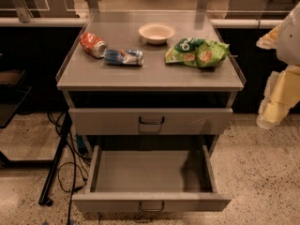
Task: Close middle drawer
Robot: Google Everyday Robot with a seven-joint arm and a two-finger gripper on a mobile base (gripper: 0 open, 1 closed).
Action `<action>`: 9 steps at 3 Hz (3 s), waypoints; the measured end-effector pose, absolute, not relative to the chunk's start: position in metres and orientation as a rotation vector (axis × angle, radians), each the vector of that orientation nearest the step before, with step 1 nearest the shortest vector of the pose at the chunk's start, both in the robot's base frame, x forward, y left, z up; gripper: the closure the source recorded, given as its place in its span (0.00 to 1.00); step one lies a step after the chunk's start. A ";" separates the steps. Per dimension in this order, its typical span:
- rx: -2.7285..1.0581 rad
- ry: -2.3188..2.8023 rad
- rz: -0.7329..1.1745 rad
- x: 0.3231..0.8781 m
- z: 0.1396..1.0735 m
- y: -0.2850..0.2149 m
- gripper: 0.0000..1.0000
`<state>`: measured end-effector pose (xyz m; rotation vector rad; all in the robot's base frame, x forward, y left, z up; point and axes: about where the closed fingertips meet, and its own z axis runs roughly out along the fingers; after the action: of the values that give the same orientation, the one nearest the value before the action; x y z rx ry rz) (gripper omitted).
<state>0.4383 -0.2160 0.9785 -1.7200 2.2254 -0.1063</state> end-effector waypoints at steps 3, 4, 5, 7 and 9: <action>-1.694 2.160 -0.032 0.418 0.959 -0.209 0.00; -1.673 2.076 0.070 0.392 0.924 -0.198 0.03; -1.672 2.048 0.119 0.378 0.900 -0.187 0.26; -1.724 2.012 0.222 0.365 0.828 -0.153 0.80; -1.720 2.028 0.254 0.364 0.817 -0.150 1.00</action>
Offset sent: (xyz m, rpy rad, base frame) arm -0.0101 0.0001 -0.0170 0.0526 0.0113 -0.0107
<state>0.3640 -0.1498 0.8166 -1.7203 2.0284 0.2537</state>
